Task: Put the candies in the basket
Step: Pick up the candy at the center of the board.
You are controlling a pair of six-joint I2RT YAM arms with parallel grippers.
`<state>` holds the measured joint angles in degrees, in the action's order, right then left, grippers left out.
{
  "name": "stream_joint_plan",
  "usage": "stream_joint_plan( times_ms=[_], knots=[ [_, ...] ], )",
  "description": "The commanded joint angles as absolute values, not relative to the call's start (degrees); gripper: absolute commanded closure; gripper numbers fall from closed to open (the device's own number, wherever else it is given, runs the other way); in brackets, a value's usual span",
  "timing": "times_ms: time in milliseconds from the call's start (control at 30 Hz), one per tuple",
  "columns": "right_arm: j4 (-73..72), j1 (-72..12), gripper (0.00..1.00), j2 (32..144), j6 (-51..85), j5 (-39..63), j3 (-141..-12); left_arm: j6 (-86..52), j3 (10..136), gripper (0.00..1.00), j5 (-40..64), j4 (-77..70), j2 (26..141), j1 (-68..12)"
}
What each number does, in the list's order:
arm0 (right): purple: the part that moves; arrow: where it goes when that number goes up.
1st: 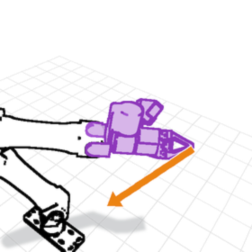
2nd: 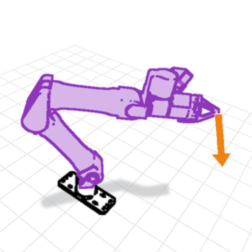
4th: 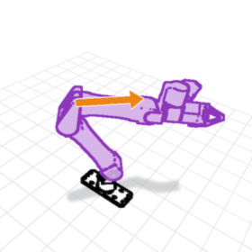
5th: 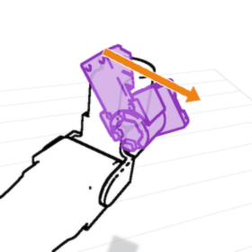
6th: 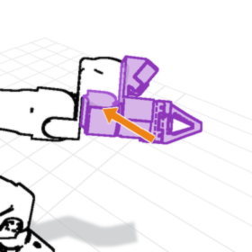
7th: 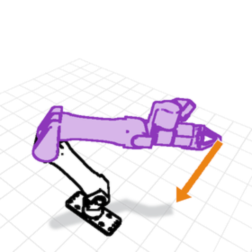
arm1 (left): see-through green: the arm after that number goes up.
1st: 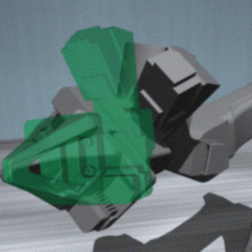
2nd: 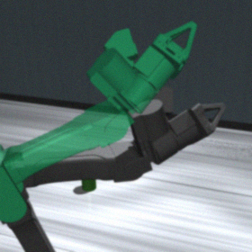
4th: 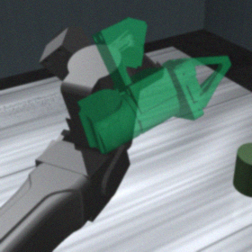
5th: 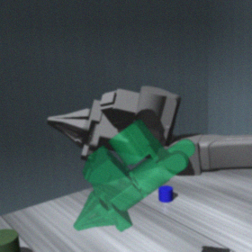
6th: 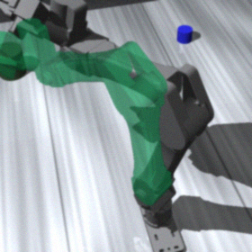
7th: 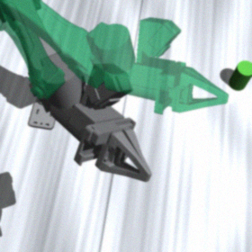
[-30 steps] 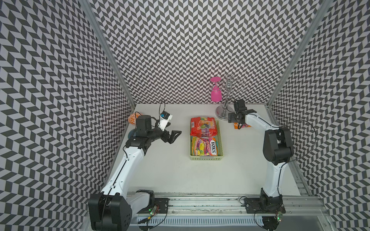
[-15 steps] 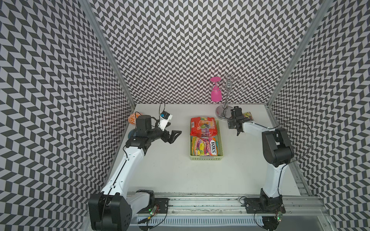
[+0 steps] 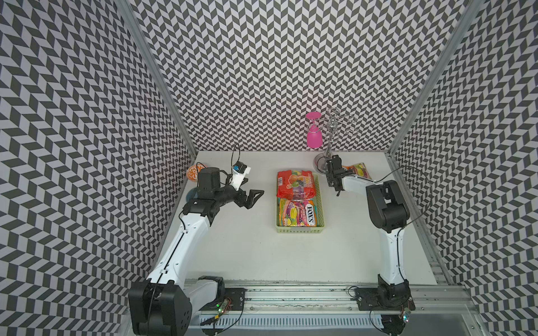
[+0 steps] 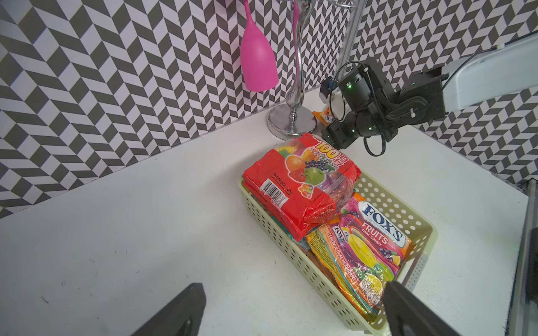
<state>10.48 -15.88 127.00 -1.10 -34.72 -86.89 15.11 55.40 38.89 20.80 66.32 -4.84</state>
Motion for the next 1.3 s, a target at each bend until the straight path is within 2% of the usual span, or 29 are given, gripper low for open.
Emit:
stream_joint_plan(
  times_ms=[0, 200, 433, 833, 1267],
  knots=[
    [11.1, -15.8, 0.23, 129.3, -1.4, -38.4, -88.1, 14.7, 55.7, 0.01, 39.8, 20.1, 66.2, -4.5],
    [11.5, -15.0, 0.48, 130.7, -1.5, -38.5, -88.4, 14.7, 55.8, 0.01, 39.7, 20.3, 66.1, -4.5],
    [13.6, -14.9, 0.98, 129.7, -1.2, -39.3, -89.2, 14.8, 55.8, 0.01, 39.7, 20.3, 65.8, -4.6],
    [17.4, -15.6, 1.00, 114.2, 0.6, -39.8, -82.4, 14.6, 55.4, 0.01, 40.2, 20.0, 65.6, -4.5],
    [25.2, -16.5, 1.00, 93.9, 7.4, -28.8, -71.3, 19.1, 55.0, 0.01, 41.2, 22.1, 65.7, -4.7]
  ],
)
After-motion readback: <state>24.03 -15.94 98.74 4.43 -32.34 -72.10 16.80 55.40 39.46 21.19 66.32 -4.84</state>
